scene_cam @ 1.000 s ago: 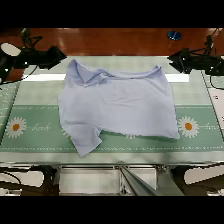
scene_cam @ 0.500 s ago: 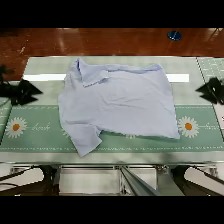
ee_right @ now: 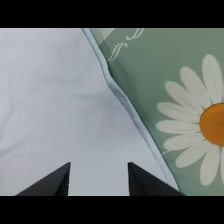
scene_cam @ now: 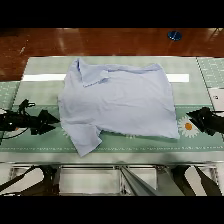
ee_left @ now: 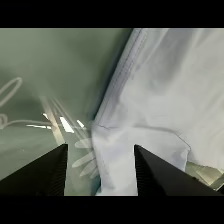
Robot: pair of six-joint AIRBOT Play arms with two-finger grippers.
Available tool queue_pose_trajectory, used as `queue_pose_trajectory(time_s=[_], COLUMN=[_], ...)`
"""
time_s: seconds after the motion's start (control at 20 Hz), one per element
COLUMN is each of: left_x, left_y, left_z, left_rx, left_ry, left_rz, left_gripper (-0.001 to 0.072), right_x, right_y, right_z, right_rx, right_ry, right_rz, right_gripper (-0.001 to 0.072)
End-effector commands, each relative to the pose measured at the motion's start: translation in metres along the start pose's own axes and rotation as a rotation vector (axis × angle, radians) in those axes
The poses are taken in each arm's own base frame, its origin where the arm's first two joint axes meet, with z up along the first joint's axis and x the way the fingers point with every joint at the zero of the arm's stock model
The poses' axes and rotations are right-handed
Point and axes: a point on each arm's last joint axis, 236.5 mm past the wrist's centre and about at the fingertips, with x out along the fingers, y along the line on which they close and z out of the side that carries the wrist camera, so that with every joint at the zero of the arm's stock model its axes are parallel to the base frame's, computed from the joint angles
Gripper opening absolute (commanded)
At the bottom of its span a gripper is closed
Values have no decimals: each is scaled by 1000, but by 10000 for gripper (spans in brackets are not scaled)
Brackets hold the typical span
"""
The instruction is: Fold the shirts.
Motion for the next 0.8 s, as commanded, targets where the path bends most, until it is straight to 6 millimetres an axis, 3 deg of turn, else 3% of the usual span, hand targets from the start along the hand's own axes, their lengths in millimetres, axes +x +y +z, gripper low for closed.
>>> queue_pose_trajectory(time_s=[0.0, 0.2, 0.25, 0.3, 0.4, 0.45, 0.55, 0.75], left_x=[24, 40, 41, 42, 36, 32, 26, 23], left_y=[-7, -30, -38, -45, -61, -68, -77, -80], left_z=[-2, 13, 16, 17, 19, 19, 22, 25], left_rx=[12, 1, 7, 31, 112, 137, 171, 179], left_ry=[3, -69, -79, -81, -73, -65, -64, -73], left_rz=[15, -19, -36, -50, -79, -89, -101, -104], left_gripper=[504, 481, 276, 20, 18, 18, 18, 18], right_x=[1, 1, 1, 1, -5, -7, -4, 4], right_y=[8, 7, 2, -13, -65, -80, -80, -78], right_z=[-9, -10, -10, -9, -19, -34, -72, -107], right_rx=[22, 20, 13, -7, 32, 38, 64, 58], right_ry=[15, 17, 17, 14, 62, 128, 287, 399], right_rz=[46, 41, 22, -44, -260, -319, -301, -295], right_gripper=[409, 410, 410, 410, 410, 410, 410, 410])
